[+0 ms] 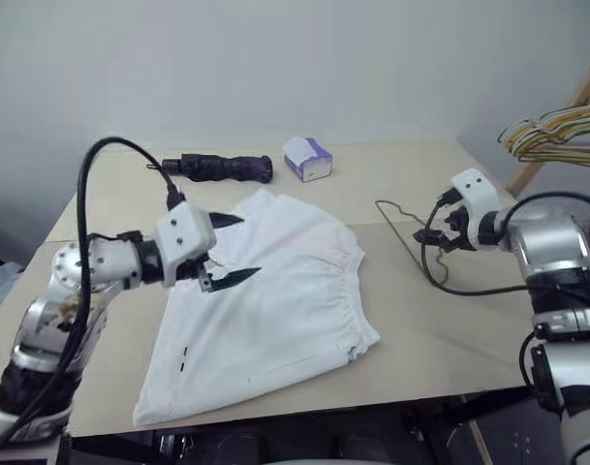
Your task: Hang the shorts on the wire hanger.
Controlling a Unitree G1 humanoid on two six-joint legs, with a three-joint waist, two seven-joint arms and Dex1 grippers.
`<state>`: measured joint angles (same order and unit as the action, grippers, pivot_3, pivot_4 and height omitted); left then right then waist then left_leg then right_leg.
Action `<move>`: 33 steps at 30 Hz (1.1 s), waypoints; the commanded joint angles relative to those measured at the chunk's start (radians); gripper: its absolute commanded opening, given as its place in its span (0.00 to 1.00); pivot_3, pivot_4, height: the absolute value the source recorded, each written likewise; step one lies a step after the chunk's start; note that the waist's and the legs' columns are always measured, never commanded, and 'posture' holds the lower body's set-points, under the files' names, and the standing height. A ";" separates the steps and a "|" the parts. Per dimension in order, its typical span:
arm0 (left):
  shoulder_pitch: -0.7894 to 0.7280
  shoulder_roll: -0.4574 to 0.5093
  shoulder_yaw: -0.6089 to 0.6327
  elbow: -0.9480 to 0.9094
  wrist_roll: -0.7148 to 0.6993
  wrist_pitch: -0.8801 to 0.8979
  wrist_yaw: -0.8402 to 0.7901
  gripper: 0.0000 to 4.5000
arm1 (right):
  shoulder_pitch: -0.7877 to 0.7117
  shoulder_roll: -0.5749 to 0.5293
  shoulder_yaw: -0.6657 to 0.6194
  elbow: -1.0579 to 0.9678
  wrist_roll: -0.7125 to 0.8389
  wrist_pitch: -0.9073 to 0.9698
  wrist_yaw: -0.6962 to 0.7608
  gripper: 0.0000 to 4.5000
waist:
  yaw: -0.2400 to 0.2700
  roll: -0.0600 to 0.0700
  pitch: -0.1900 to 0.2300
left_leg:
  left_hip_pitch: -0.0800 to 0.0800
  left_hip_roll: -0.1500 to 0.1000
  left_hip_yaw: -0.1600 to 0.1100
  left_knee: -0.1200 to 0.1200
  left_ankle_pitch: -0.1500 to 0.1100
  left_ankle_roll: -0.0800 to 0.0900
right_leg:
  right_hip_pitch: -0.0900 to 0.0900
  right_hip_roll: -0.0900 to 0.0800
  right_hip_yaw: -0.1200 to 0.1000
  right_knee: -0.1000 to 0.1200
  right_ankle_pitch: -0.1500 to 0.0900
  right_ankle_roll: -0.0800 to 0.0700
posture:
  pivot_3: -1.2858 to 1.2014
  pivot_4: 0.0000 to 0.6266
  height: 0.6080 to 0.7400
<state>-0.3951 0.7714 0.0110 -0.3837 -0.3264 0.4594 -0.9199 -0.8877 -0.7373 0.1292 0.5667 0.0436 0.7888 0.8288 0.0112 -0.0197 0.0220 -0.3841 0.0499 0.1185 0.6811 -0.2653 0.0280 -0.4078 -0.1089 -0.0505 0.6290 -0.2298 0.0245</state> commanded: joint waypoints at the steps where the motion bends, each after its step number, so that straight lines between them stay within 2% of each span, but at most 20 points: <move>1: -0.031 -0.014 -0.018 -0.008 0.004 0.027 0.030 0.99 | -0.071 -0.002 0.036 0.102 -0.023 -0.042 0.077 1.00 | -0.007 0.001 0.005 | 0.001 0.000 0.000 0.000 0.000 0.000 | 0.000 0.000 0.000 0.000 0.000 0.000 | 0.54 0.07 1.00; 4: -0.019 -0.024 -0.025 -0.034 -0.008 0.050 0.037 0.99 | -0.131 0.015 0.077 0.210 -0.052 -0.052 0.121 1.00 | -0.020 0.003 0.026 | 0.002 0.000 -0.001 0.000 0.000 0.001 | 0.001 0.000 0.002 0.000 0.000 0.000 | 0.54 0.13 1.00; 9: 0.032 -0.025 -0.018 -0.073 -0.002 0.059 0.057 0.99 | -0.208 0.063 0.127 0.394 -0.109 -0.129 0.166 1.00 | -0.028 0.005 0.046 | 0.001 0.000 -0.004 -0.001 0.000 0.001 | -0.001 0.000 0.004 0.001 0.000 0.000 | 0.54 0.16 1.00; 16: 0.072 -0.021 -0.008 -0.116 0.001 0.075 0.088 0.99 | -0.245 0.131 0.143 0.552 -0.169 -0.244 0.178 1.00 | -0.021 0.006 0.052 | -0.007 0.000 -0.003 -0.001 0.000 0.000 | -0.011 0.000 0.006 0.002 0.001 0.000 | 0.55 0.15 1.00; 27: 0.085 -0.010 0.005 -0.121 0.014 0.060 0.096 0.99 | -0.289 0.162 0.093 0.687 -0.207 -0.253 0.045 1.00 | -0.011 0.006 0.053 | -0.006 0.000 0.000 -0.001 0.001 -0.002 | -0.011 0.000 0.006 0.003 0.001 0.001 | 0.56 0.11 1.00; 32: 0.081 -0.013 0.003 -0.112 0.010 0.051 0.091 0.99 | -0.297 0.156 0.089 0.708 -0.214 -0.221 0.111 1.00 | -0.012 0.006 0.053 | -0.006 0.000 0.001 -0.001 0.003 -0.004 | -0.012 0.000 0.006 0.003 0.001 0.000 | 0.55 0.10 1.00; 33: 0.080 -0.012 0.001 -0.110 0.012 0.048 0.090 1.00 | -0.297 0.157 0.088 0.714 -0.216 -0.209 0.117 0.96 | -0.012 0.006 0.053 | -0.006 0.000 0.001 -0.001 0.003 -0.004 | -0.012 0.000 0.006 0.003 0.001 0.001 | 0.55 0.09 1.00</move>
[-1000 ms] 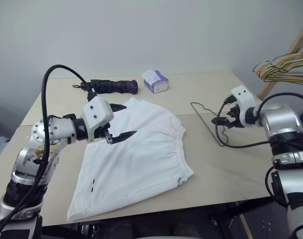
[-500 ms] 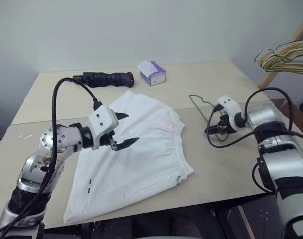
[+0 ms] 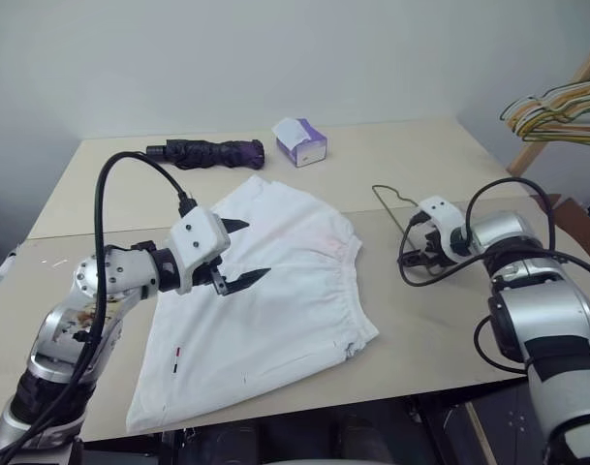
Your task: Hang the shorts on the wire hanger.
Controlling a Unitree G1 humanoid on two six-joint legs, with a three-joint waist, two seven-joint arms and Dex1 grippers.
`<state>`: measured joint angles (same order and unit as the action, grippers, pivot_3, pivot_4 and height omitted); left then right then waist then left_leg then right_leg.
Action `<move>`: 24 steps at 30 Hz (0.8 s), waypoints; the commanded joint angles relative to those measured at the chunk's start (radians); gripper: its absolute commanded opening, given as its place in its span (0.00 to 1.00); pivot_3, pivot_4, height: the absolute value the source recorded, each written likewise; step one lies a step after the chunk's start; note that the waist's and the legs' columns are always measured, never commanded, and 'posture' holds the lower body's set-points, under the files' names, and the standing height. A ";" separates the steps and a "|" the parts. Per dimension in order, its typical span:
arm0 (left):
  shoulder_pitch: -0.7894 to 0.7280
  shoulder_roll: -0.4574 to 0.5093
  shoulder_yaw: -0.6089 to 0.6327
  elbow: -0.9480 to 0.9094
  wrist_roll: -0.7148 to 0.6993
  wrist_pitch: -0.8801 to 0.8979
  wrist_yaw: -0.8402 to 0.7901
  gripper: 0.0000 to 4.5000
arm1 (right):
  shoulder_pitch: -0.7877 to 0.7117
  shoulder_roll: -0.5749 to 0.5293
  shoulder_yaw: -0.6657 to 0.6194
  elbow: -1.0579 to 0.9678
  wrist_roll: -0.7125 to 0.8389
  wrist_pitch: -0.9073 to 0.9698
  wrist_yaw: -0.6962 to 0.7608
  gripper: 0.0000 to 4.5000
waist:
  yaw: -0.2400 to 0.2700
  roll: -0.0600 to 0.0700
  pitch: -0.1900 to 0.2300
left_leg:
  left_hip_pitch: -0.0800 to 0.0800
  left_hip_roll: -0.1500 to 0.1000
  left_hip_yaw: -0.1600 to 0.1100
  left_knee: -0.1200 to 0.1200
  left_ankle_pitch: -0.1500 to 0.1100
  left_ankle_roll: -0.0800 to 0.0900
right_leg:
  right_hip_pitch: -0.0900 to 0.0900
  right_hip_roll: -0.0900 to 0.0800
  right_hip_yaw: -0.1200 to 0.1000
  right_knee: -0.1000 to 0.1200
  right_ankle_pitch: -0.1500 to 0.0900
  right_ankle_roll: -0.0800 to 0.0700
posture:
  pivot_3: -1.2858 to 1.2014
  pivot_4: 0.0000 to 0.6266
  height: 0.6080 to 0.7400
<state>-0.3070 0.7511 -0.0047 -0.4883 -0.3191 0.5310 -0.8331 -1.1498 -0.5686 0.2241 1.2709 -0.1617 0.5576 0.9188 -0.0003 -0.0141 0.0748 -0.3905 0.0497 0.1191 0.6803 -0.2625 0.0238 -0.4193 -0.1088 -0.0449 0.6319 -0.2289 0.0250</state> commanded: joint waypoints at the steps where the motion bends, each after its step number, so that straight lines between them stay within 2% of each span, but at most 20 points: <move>1: -0.010 0.008 0.015 -0.002 0.007 -0.027 0.004 1.00 | -0.031 -0.010 0.000 0.014 -0.020 0.023 0.036 0.92 | 0.000 0.000 0.000 | 0.000 0.000 0.000 0.000 0.000 0.000 | 0.000 0.000 0.000 0.000 0.000 0.000 | 0.55 0.09 1.00; 6: -0.020 0.006 0.008 0.006 0.014 -0.035 0.005 1.00 | -0.016 -0.003 -0.003 0.020 -0.039 0.012 0.024 0.57 | -0.002 0.000 0.000 | 0.000 0.000 0.001 0.000 0.000 0.000 | 0.000 0.000 0.000 0.000 0.000 0.000 | 0.55 0.08 1.00; 13: -0.032 0.002 -0.005 0.021 0.033 -0.055 0.010 1.00 | -0.008 0.004 -0.008 0.020 -0.049 0.013 -0.005 0.00 | -0.003 0.000 -0.001 | 0.000 0.000 0.002 0.000 0.002 -0.003 | 0.000 0.000 0.000 0.000 0.000 0.000 | 0.55 0.06 1.00; 21: -0.041 -0.030 -0.026 0.039 0.056 -0.064 0.033 1.00 | -0.022 -0.006 -0.062 0.001 -0.015 0.003 -0.062 0.00 | -0.007 0.000 -0.001 | 0.000 0.000 0.003 0.000 0.004 -0.006 | 0.000 0.000 0.000 0.001 0.000 0.000 | 0.54 0.03 1.00; 24: -0.041 -0.059 -0.012 0.043 0.029 -0.047 0.047 1.00 | -0.015 -0.018 -0.092 -0.050 0.004 -0.055 -0.087 0.00 | -0.012 0.000 -0.002 | -0.001 0.000 0.003 0.000 0.004 -0.007 | 0.000 0.000 0.000 0.001 0.000 0.000 | 0.54 0.00 1.00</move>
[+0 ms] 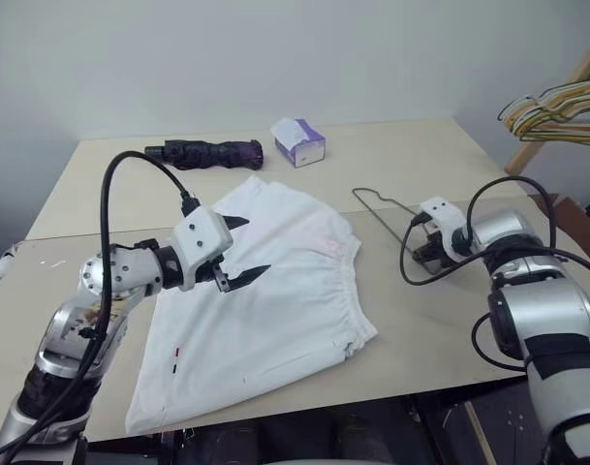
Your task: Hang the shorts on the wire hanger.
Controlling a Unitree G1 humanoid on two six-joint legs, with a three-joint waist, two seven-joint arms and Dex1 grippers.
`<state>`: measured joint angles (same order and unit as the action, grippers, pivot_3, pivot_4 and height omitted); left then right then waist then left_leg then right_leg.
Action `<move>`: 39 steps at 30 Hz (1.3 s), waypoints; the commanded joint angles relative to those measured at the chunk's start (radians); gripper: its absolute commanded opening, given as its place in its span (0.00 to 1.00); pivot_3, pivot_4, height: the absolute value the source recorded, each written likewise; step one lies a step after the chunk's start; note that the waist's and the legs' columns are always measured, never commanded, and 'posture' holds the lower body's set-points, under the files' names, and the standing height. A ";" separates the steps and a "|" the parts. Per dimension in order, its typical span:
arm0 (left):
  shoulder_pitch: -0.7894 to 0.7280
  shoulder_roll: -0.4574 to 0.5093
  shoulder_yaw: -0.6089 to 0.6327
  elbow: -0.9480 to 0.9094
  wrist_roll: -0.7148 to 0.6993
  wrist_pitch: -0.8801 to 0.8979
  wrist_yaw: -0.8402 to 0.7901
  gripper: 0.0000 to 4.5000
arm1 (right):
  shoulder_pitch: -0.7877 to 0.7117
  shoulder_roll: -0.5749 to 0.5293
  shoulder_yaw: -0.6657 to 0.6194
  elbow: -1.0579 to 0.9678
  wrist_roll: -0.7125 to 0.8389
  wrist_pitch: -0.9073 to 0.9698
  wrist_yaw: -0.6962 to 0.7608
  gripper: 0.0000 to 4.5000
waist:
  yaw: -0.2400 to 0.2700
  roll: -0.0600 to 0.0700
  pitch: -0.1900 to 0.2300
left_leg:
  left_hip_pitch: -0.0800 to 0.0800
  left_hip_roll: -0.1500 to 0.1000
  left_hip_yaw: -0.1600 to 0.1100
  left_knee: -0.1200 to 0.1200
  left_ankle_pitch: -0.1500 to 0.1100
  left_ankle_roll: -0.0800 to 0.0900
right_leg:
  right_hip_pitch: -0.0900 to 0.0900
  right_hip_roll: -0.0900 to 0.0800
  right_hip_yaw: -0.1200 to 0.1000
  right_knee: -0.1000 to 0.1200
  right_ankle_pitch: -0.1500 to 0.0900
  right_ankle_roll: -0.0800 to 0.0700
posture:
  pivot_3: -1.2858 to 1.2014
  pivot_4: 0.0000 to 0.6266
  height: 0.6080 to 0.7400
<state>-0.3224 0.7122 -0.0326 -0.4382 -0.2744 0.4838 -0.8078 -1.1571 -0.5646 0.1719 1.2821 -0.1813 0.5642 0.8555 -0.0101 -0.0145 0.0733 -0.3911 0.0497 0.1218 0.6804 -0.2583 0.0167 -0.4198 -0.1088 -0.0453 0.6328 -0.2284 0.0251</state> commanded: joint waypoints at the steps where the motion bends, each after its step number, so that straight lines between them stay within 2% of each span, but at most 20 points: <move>1: -0.027 -0.037 0.030 -0.007 -0.041 0.024 0.030 1.00 | 0.002 -0.028 -0.047 -0.100 0.030 -0.085 -0.029 0.00 | -0.003 0.000 0.000 | 0.000 0.000 0.000 0.000 0.000 0.000 | 0.000 0.000 0.000 0.000 0.000 0.000 | 0.54 0.00 1.00; 4: -0.030 -0.094 0.086 -0.004 -0.139 0.105 0.057 1.00 | 0.083 -0.045 -0.090 -0.330 0.067 -0.117 -0.031 0.00 | -0.004 0.000 -0.001 | -0.001 0.000 0.000 0.000 0.000 0.000 | -0.001 0.000 0.000 0.000 0.000 0.000 | 0.54 0.00 1.00; 9: -0.080 -0.216 0.212 0.018 -0.365 0.312 0.168 1.00 | 0.372 -0.052 -0.177 -0.969 0.160 -0.071 -0.050 0.00 | -0.003 0.000 -0.002 | -0.003 0.000 -0.007 0.001 0.001 -0.001 | -0.002 0.000 -0.001 0.000 0.000 0.001 | 0.53 0.00 1.00; 12: -0.138 -0.317 0.311 0.037 -0.552 0.399 0.264 1.00 | 0.522 -0.009 -0.206 -1.258 0.197 -0.138 -0.102 0.00 | -0.002 -0.001 -0.003 | -0.004 0.000 -0.009 0.003 0.000 -0.001 | -0.001 0.000 -0.002 0.000 0.001 0.001 | 0.53 0.00 1.00; 16: -0.220 -0.428 0.416 0.077 -0.752 0.429 0.414 1.00 | 0.657 0.062 -0.182 -1.492 0.204 -0.234 -0.167 0.00 | -0.003 -0.002 -0.004 | -0.005 0.000 -0.009 0.009 0.000 0.000 | -0.001 0.000 -0.002 0.002 0.002 0.003 | 0.52 0.00 1.00; 20: -0.258 -0.480 0.447 0.099 -0.852 0.423 0.529 1.00 | 0.726 0.129 -0.145 -1.605 0.217 -0.281 -0.209 0.00 | -0.009 -0.005 -0.009 | -0.005 0.000 -0.009 0.014 -0.003 0.004 | 0.000 0.000 0.000 0.006 0.002 0.003 | 0.52 0.00 1.00; 26: -0.285 -0.500 0.452 0.133 -0.956 0.407 0.651 1.00 | 0.765 0.162 -0.084 -1.641 0.201 -0.341 -0.230 0.00 | -0.005 -0.015 -0.018 | -0.005 0.000 -0.009 0.015 -0.003 0.004 | 0.000 0.000 0.000 0.007 0.002 0.003 | 0.53 0.00 1.00; 32: -0.284 -0.494 0.407 0.126 -0.964 0.384 0.692 1.00 | 0.771 0.166 -0.037 -1.612 0.163 -0.398 -0.256 0.00 | -0.003 -0.019 -0.020 | -0.005 -0.001 -0.009 0.015 -0.003 0.004 | 0.001 0.000 0.000 0.006 0.002 0.003 | 0.53 0.00 1.00; 35: -0.285 -0.506 0.402 0.129 -0.978 0.370 0.723 0.87 | 0.767 0.173 -0.029 -1.599 0.153 -0.404 -0.272 0.00 | -0.003 -0.019 -0.021 | -0.005 -0.001 -0.008 0.015 -0.003 0.004 | 0.001 0.000 0.000 0.006 0.002 0.003 | 0.53 0.00 1.00; 39: -0.281 -0.510 0.390 0.134 -0.978 0.355 0.756 0.59 | 0.762 0.186 -0.024 -1.592 0.143 -0.393 -0.298 0.00 | -0.003 -0.020 -0.021 | -0.005 -0.001 -0.008 0.015 -0.003 0.004 | 0.000 0.000 0.000 0.006 0.002 0.003 | 0.53 0.00 1.00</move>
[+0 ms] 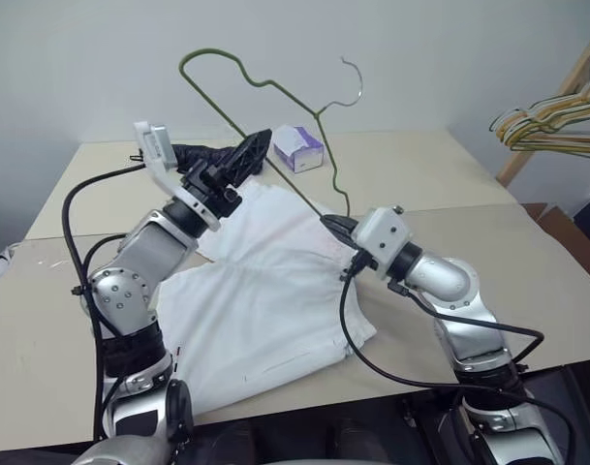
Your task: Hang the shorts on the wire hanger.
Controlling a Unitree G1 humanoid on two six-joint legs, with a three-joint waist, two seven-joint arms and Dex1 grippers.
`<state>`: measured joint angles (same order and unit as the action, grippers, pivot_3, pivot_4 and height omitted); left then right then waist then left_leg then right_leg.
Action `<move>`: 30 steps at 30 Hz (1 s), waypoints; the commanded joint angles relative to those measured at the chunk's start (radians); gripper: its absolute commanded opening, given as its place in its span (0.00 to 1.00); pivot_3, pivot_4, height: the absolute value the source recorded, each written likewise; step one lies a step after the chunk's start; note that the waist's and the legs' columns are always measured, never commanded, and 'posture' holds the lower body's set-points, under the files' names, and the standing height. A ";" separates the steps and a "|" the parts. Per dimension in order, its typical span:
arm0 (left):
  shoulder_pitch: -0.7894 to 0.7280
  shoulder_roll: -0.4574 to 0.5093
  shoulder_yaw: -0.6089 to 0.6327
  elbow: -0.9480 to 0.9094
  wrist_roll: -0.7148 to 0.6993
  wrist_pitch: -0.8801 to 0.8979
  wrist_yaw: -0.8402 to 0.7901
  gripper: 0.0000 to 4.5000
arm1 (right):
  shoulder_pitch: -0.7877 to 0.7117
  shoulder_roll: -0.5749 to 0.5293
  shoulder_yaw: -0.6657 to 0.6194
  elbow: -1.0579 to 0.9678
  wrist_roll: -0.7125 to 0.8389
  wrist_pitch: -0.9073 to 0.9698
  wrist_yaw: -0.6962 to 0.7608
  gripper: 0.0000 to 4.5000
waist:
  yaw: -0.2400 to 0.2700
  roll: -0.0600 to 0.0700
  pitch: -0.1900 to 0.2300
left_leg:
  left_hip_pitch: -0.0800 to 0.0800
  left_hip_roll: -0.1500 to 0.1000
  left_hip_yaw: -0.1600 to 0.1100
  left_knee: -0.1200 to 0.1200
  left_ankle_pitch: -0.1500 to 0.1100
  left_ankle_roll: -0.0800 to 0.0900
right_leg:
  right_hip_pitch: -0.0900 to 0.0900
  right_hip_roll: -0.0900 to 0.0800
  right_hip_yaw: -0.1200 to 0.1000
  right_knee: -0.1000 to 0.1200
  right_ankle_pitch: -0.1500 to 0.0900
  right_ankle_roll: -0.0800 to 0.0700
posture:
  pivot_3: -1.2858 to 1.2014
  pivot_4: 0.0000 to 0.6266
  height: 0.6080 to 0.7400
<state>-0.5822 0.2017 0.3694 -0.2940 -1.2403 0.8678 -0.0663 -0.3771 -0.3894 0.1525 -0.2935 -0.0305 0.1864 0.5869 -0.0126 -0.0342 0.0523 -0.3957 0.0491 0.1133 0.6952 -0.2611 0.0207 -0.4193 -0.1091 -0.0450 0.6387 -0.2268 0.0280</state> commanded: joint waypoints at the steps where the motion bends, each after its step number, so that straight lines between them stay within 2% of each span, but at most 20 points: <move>1: -0.018 0.002 -0.017 -0.010 -0.008 -0.031 0.019 0.50 | -0.018 0.016 -0.005 -0.017 -0.009 -0.010 -0.036 0.00 | 0.000 0.000 0.000 | 0.000 0.000 0.000 0.000 0.000 0.000 | 0.000 0.000 0.000 0.000 0.000 0.000 | 0.53 0.00 1.00; 7: -0.011 0.013 -0.037 0.001 0.016 -0.057 0.004 0.05 | -0.012 0.018 0.006 -0.025 -0.019 -0.020 -0.041 0.00 | 0.000 0.000 0.000 | 0.000 0.000 0.000 0.000 0.000 0.000 | 0.000 0.000 0.000 0.000 0.000 0.000 | 0.53 0.00 1.00; 8: -0.011 0.014 -0.040 0.003 0.019 -0.060 0.002 0.01 | -0.010 0.018 0.009 -0.027 -0.021 -0.024 -0.040 0.00 | 0.000 0.000 0.000 | 0.000 0.000 0.000 0.000 0.000 0.000 | 0.000 0.000 0.000 0.000 0.000 0.000 | 0.53 0.00 1.00; 14: 0.000 0.033 -0.071 0.000 0.058 -0.079 -0.035 0.01 | -0.006 0.004 0.026 -0.039 -0.040 -0.012 -0.031 0.00 | -0.001 0.000 0.000 | 0.000 0.000 0.000 0.000 0.000 0.000 | 0.000 0.000 0.000 0.000 0.000 0.000 | 0.52 0.00 1.00; 19: 0.018 0.051 -0.114 -0.019 0.134 -0.115 -0.085 0.00 | -0.011 -0.022 0.044 -0.039 -0.063 -0.014 -0.019 0.31 | -0.002 0.000 0.000 | 0.000 0.000 0.001 0.000 0.000 0.000 | 0.000 0.000 0.000 0.000 0.000 0.000 | 0.52 0.00 1.00; 24: 0.019 0.085 -0.125 0.002 0.193 -0.156 -0.174 0.00 | -0.027 -0.054 -0.016 -0.036 -0.038 -0.018 -0.009 0.71 | -0.003 0.000 0.000 | 0.000 0.000 0.001 0.000 0.000 0.000 | 0.000 0.000 0.000 0.000 0.000 0.000 | 0.52 0.00 1.00; 27: 0.011 0.127 -0.117 0.023 0.202 -0.169 -0.258 0.00 | -0.046 -0.067 -0.125 -0.057 0.137 0.100 0.054 0.94 | -0.003 0.000 0.000 | 0.000 0.000 0.002 0.000 0.000 0.000 | 0.000 0.000 0.000 0.000 0.000 0.000 | 0.51 0.00 1.00; 30: -0.002 0.213 -0.075 0.055 0.173 -0.190 -0.446 0.00 | -0.117 -0.162 -0.275 -0.045 0.522 0.473 0.241 0.94 | -0.006 0.000 0.000 | 0.000 0.000 0.002 0.000 0.000 0.001 | 0.000 0.000 0.000 0.000 0.000 0.000 | 0.51 0.00 1.00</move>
<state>-0.5474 0.3845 0.2501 -0.2317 -1.0448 0.7164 -0.4145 -0.4479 -0.5103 -0.0231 -0.3111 0.3051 0.4995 0.7429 -0.0190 -0.0340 0.0519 -0.3960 0.0494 0.1154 0.6954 -0.2622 0.0228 -0.4194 -0.1091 -0.0454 0.6382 -0.2267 0.0277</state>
